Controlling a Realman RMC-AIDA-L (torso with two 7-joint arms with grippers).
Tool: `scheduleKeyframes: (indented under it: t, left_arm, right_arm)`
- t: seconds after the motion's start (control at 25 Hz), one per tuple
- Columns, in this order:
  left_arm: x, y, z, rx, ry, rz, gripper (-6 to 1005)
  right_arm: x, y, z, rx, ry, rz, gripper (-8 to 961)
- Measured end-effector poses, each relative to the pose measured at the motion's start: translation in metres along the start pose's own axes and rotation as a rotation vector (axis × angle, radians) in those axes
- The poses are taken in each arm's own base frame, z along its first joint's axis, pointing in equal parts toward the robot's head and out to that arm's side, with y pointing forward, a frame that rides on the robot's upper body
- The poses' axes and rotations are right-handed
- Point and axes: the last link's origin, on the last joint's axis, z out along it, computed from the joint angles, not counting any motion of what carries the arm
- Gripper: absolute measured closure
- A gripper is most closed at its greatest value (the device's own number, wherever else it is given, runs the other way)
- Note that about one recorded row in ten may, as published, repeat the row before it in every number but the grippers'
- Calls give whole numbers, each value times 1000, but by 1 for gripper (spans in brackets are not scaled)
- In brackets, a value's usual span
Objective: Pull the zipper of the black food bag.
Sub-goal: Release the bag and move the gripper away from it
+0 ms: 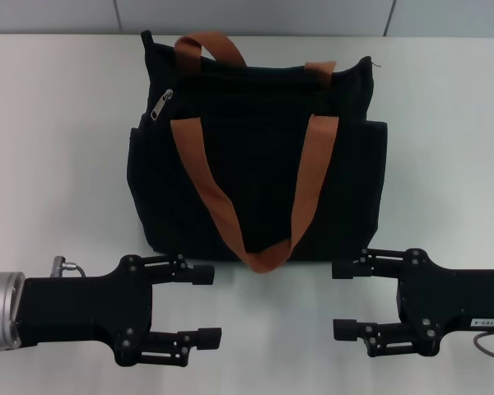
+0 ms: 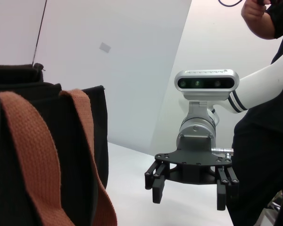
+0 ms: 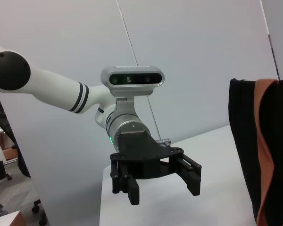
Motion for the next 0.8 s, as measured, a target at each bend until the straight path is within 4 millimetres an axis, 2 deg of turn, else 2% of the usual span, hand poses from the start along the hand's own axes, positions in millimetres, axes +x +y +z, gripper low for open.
scheduleKeyframes:
  t: [0.6, 0.8]
  left_arm:
    - [-1, 1, 0, -5, -6, -2, 215]
    - [5, 3, -3, -7, 47, 14, 216]
  right_arm:
    - [0, 0, 0, 1, 1, 0, 190]
    - [1, -1, 0, 6, 5, 1, 191]
